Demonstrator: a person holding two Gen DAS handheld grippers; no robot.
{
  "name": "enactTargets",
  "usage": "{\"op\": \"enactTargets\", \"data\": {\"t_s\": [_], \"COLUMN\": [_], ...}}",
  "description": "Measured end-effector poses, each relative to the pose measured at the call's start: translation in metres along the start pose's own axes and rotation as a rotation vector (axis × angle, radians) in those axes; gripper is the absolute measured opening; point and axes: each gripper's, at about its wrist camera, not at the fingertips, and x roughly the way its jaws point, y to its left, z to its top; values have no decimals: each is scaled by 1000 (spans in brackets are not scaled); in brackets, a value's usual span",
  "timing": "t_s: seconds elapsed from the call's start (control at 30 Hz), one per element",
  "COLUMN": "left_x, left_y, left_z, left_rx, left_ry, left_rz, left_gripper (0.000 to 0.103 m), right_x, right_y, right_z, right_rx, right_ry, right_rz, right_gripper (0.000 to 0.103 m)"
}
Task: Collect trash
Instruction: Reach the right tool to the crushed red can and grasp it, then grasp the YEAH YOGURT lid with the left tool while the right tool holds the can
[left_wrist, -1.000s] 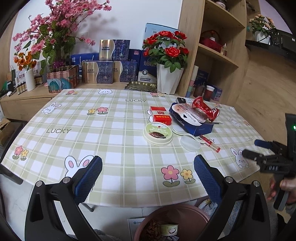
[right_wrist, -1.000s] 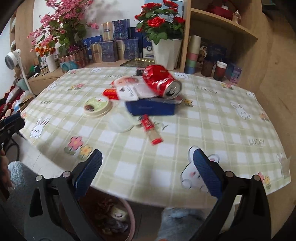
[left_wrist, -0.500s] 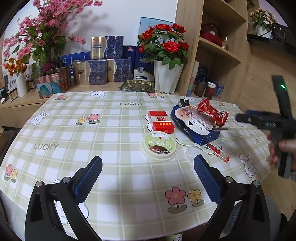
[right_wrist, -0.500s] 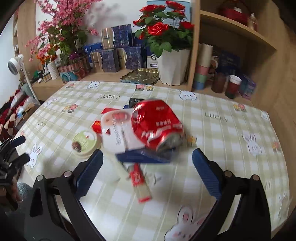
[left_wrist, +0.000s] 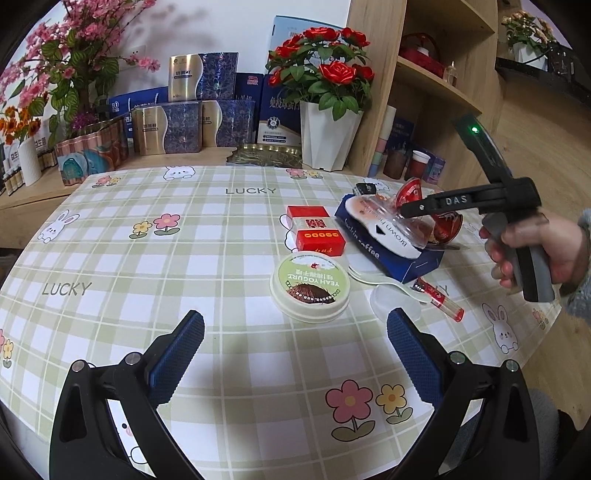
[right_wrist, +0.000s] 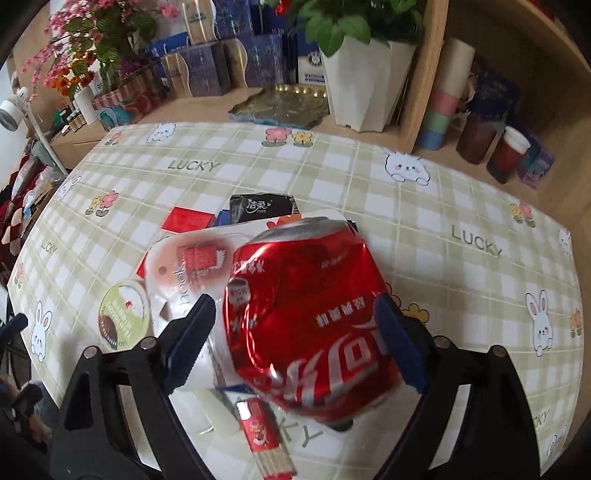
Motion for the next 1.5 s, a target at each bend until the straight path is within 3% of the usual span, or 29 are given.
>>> {"op": "enactTargets", "data": {"t_s": [0.1, 0.2, 0.27, 0.33, 0.53, 0.67, 0.93, 1.17, 1.5], "left_x": [3, 5, 7, 8, 14, 23, 62, 101, 135], "left_y": [3, 5, 5, 5, 1, -1, -9, -14, -10], "left_z": [0, -1, -2, -2, 0, 2, 13, 23, 35], "left_rx": [-12, -21, -20, -16, -2, 2, 32, 51, -14], "left_ry": [6, 12, 16, 21, 41, 63, 155, 235, 293], "left_rz": [-4, -7, -11, -14, -28, -39, -32, -5, 25], "left_gripper": [97, 97, 97, 97, 97, 97, 97, 97, 97], "right_x": [9, 10, 9, 6, -19, -47, -91, -106, -110], "right_y": [-4, -11, -17, -24, -49, -60, -59, -50, -44], "right_z": [2, 2, 0, -1, -15, -34, -78, -115, -158], "right_rx": [28, 66, 93, 113, 196, 262, 358, 391, 377], "right_ry": [22, 21, 19, 13, -69, -180, -363, -400, -358], "right_rz": [14, 40, 61, 69, 57, 48, 127, 129, 139], "right_gripper": [85, 77, 65, 45, 10, 8, 8, 8, 8]}}
